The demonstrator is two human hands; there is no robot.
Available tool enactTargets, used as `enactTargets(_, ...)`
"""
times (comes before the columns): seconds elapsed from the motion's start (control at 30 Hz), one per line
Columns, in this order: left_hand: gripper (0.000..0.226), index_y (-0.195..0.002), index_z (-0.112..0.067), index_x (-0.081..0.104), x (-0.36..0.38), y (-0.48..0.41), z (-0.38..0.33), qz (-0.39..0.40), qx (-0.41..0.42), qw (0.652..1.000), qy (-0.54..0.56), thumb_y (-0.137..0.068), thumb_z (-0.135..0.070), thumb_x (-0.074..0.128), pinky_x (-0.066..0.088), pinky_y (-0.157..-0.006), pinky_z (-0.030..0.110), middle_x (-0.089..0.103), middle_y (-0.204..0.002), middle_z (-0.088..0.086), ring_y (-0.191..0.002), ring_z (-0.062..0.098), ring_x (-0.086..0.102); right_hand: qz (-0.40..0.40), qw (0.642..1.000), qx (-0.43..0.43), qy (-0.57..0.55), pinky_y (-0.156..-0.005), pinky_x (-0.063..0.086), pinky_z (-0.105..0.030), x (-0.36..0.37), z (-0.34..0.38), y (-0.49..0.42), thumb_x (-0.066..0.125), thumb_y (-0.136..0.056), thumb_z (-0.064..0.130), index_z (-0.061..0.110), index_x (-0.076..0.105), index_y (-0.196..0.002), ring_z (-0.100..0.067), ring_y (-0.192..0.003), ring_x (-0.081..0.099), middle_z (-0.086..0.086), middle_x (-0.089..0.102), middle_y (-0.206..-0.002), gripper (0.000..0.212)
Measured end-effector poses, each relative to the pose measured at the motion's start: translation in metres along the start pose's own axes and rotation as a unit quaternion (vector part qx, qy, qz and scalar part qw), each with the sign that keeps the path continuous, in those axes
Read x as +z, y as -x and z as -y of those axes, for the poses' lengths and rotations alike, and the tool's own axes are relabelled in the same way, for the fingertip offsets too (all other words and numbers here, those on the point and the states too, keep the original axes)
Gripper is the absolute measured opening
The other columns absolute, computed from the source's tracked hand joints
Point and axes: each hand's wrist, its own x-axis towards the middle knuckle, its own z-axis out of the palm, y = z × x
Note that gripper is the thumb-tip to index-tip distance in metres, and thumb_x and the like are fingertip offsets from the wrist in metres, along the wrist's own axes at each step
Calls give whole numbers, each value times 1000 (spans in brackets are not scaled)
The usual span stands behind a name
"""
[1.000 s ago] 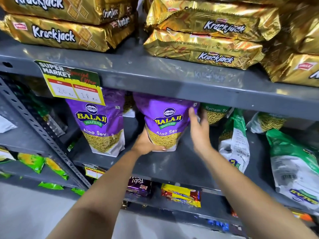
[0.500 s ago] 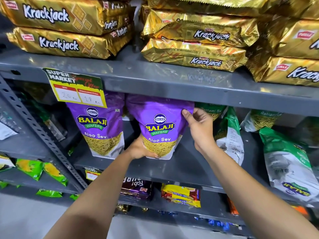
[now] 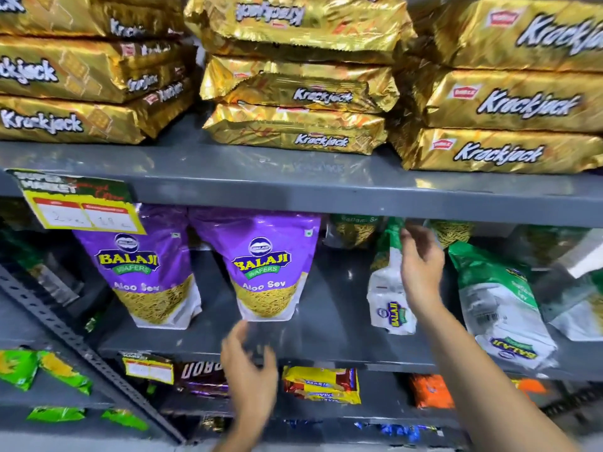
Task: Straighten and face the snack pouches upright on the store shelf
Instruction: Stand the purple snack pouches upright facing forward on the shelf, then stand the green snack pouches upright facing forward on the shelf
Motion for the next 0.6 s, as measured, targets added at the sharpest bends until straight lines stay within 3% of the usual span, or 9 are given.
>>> enactTargets(0.07, 66, -104, -48, 54, 27, 35, -26, 74, 30, 997, 18, -72, 9, 65, 52, -75, 27, 58, -111, -4, -99, 12, 60, -38, 993, 52, 99, -92, 47, -41, -35, -35, -24, 55, -88, 21, 14, 64, -100, -21, -94, 60, -10, 67, -101, 17)
enactTargets(0.13, 48, -101, -45, 57, 67, 33, -51, 134, 47, 990, 13, -75, -5, 63, 54, -77, 30, 59, -107, -10, -98, 10, 61, -19, 970, 159, 182, -87, 46, -42, -62, -73, -43, 54, -92, 25, 5, 67, -98, -30, -90, 64, -20, 69, -97, 24)
enactTargets(0.23, 34, -107, -32, 58, 142, -6, -93, 153, 31, 988, 3, -76, -19, 65, 49, -92, 37, 61, -109, -6, -107, 18, 60, 36, 933, 333, 130, -60, 46, -34, -78, -117, -56, 50, -95, 37, 13, 56, -71, -23, -54, 61, -11, 57, -68, 34)
enactTargets(0.3, 48, -118, -16, 57, 190, -32, -117, 189, -19, 978, -84, -75, -35, 70, 46, -97, 37, 63, -120, 7, -114, 28, 58, 70, 912, 398, 71, -55, 47, -29, -79, -135, -58, 50, -91, 47, 14, 59, -80, -24, -58, 61, -8, 62, -72, 35)
enactTargets(0.37, 65, -119, -15, 58, 226, -45, -127, 245, -114, 955, -122, -68, -52, 74, 48, -95, 33, 64, -123, 7, -113, 26, 61, 94, 905, 413, 32, -58, 50, -29, -76, -144, -57, 55, -88, 47, 14, 65, -89, -26, -66, 64, -8, 69, -78, 35)
enactTargets(0.43, 65, -106, -16, 68, 243, -39, -127, 322, -204, 919, -98, -59, -61, 77, 52, -88, 29, 70, -113, 3, -98, 18, 68, 88, 908, 409, 7, -65, 52, -34, -72, -132, -50, 59, -86, 46, 11, 68, -93, -28, -76, 66, -12, 71, -88, 36)
enactTargets(0.47, 67, -98, -15, 70, 246, -35, -121, 340, -201, 910, -124, -55, -66, 75, 54, -84, 29, 73, -106, 3, -93, 17, 69, 81, 911, 404, -1, -65, 54, -33, -70, -127, -48, 61, -85, 44, 10, 68, -94, -28, -77, 67, -13, 71, -90, 36)
enactTargets(0.53, 75, -100, -18, 71, 250, -27, -111, 330, -148, 906, -221, -52, -75, 65, 55, -83, 32, 74, -104, 4, -96, 23, 70, 77, 914, 398, -20, -54, 53, -26, -73, -122, -46, 62, -87, 33, 9, 66, -91, -23, -69, 65, -10, 69, -83, 25)
enactTargets(0.6, 69, -105, -21, 69, 249, -22, -108, 295, -116, 913, -256, -60, -72, 60, 54, -86, 33, 73, -108, 4, -103, 27, 68, 66, 917, 390, -49, -60, 57, -31, -76, -123, -47, 67, -83, 27, 3, 65, -97, -24, -70, 65, -11, 70, -85, 29)
